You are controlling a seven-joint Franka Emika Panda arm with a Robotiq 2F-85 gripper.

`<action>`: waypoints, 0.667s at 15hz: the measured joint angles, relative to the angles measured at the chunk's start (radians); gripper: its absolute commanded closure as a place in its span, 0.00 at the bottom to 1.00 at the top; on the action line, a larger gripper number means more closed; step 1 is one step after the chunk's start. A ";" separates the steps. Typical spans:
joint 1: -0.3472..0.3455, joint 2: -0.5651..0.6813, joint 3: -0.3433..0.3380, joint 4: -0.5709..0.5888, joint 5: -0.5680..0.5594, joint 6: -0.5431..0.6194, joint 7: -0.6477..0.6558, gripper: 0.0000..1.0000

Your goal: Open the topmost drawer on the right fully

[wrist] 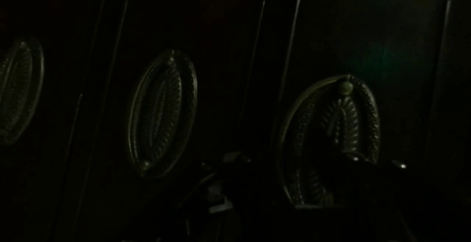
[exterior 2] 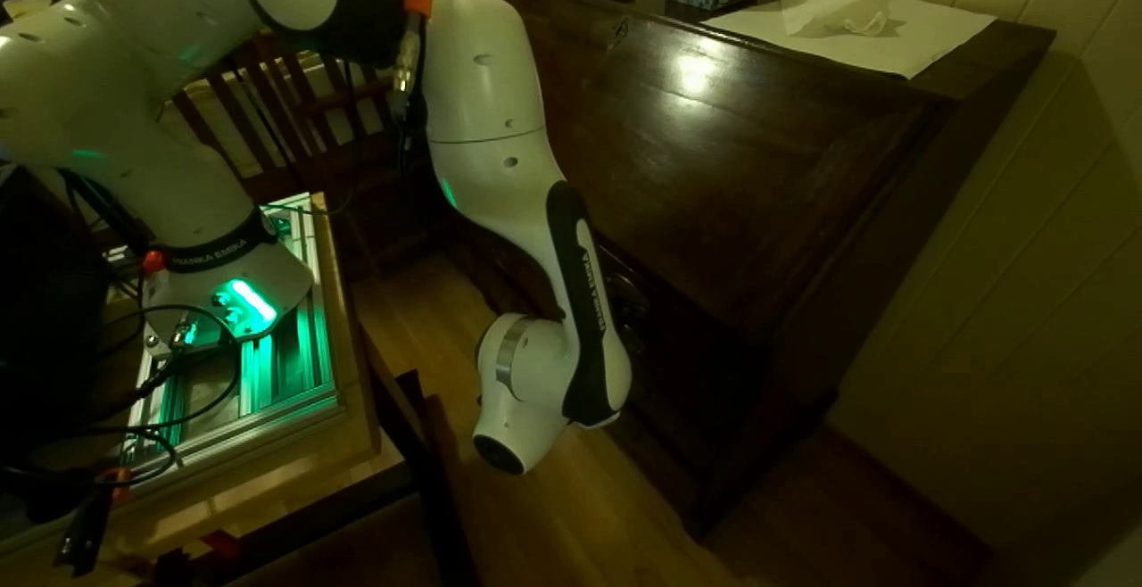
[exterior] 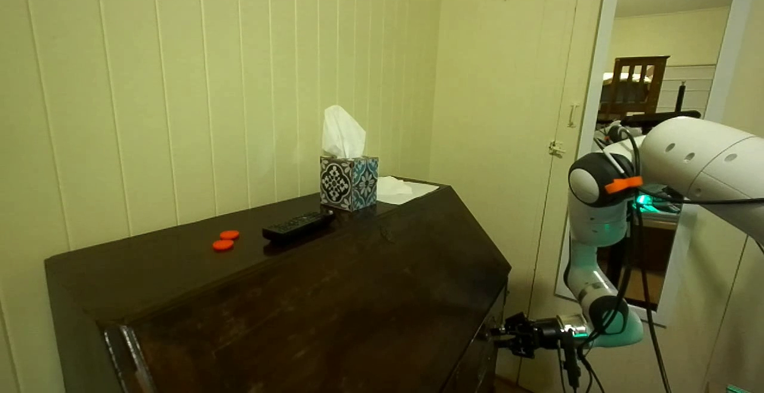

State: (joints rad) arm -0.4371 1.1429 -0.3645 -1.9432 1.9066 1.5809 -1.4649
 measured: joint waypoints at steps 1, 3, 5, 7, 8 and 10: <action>-0.002 0.007 0.001 0.009 0.000 -0.002 0.000 0.71; -0.006 0.021 0.003 0.026 0.001 -0.012 0.000 0.73; -0.013 0.031 0.004 0.037 0.001 -0.030 -0.001 0.76; -0.018 0.039 0.004 0.042 0.001 -0.049 -0.001 0.95; -0.019 0.043 0.004 0.046 0.001 -0.056 -0.001 1.00; -0.023 0.051 0.004 0.051 0.001 -0.070 -0.001 1.00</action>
State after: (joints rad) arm -0.4604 1.1939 -0.3608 -1.8921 1.9078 1.5113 -1.4661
